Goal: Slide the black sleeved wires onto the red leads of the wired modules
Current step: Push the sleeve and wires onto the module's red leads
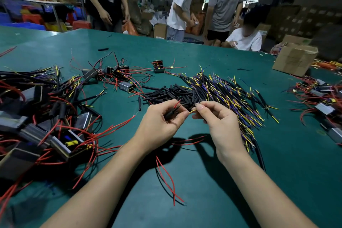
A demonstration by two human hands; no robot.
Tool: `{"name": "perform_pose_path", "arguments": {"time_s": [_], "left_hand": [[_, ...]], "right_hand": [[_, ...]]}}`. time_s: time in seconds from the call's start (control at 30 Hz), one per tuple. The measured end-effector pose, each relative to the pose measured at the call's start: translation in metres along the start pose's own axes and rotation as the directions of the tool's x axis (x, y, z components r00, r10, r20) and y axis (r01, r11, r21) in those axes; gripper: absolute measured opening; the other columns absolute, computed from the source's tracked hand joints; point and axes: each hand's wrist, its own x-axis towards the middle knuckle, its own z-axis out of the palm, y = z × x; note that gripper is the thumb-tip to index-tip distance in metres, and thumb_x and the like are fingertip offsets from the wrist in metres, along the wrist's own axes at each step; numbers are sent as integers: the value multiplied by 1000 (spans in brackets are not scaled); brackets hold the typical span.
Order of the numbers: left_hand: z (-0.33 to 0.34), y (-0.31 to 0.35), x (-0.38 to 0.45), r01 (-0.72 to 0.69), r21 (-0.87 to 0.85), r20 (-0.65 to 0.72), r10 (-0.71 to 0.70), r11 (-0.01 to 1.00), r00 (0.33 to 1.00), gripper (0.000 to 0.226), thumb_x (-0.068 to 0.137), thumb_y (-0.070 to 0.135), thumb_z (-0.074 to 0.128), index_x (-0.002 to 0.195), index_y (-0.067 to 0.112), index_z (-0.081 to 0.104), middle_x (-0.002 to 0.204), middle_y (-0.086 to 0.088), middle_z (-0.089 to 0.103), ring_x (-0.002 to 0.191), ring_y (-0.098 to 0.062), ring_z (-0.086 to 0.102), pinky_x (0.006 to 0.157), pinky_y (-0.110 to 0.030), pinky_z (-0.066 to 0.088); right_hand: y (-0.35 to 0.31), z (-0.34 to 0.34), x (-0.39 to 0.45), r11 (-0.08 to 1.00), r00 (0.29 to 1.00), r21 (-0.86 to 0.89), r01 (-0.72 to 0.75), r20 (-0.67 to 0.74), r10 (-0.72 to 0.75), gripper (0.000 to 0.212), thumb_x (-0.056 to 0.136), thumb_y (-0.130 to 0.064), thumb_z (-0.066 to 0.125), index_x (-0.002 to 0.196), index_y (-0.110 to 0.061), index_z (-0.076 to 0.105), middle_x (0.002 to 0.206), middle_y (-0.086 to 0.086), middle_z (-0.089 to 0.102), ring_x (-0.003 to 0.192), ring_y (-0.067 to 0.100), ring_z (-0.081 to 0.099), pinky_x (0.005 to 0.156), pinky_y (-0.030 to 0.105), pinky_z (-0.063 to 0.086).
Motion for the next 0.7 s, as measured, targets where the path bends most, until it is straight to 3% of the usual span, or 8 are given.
{"name": "perform_pose_path", "arguments": {"time_s": [0.1,0.17,0.3,0.37,0.43,0.5,0.6,0.7], "left_hand": [[-1,0,-1,17,-8,-5,-17,1000,1000,10,88,9,65,78,11,64,54,15,50,51,0,37,54,-12,32],[-2,2,0,26,-53,-9,-26,998,1000,5,89,10,63,85,10,67,67,9,60,60,-4,48,59,-17,41],[-3,2,1,28,-116,-28,-32,993,999,10,91,7,60,95,9,69,86,-10,71,75,-15,62,76,-30,51],[-3,1,1,36,-120,-25,-39,992,999,11,90,6,61,95,12,69,86,-23,68,74,-34,62,78,-45,52],[-2,1,1,42,-127,-15,-44,991,999,12,89,6,63,94,16,68,86,-30,65,73,-42,61,78,-56,50],[-1,0,2,33,-122,-22,-36,992,999,11,88,7,65,94,15,69,86,-27,67,74,-38,61,78,-56,50],[0,-1,2,12,-105,-40,-16,994,999,9,86,6,67,94,10,72,85,-11,73,75,-29,67,77,-46,54],[0,-2,1,6,-103,-65,-13,995,998,7,84,6,70,88,9,74,81,-9,74,71,-26,67,73,-41,54]], "right_hand": [[-1,-1,2,996,998,-76,55,44,-52,13,89,-3,62,81,-12,66,70,0,68,54,5,53,60,12,45],[-2,-3,3,989,994,-121,89,77,-80,16,89,-1,61,81,-13,67,67,-3,68,53,3,52,59,12,45],[-2,-1,2,971,984,-197,138,140,-112,24,88,3,60,80,-18,68,62,-10,67,60,1,61,59,11,44],[-1,-1,1,960,978,-232,158,172,-120,27,89,2,60,80,-21,68,64,-10,67,65,7,64,60,13,44],[0,-2,1,944,974,-278,180,185,-131,28,89,1,60,79,-24,68,69,0,69,70,23,66,63,27,50],[1,-3,0,913,967,-344,218,205,-153,26,88,0,61,80,-24,69,73,7,70,74,30,66,70,38,52],[-1,-4,0,831,944,-462,309,251,-212,21,88,-4,63,83,-22,71,74,-4,70,74,20,67,71,38,53],[-2,-6,1,761,931,-541,357,270,-244,13,87,-8,65,85,-17,74,76,-6,71,72,19,66,73,39,51]]}}
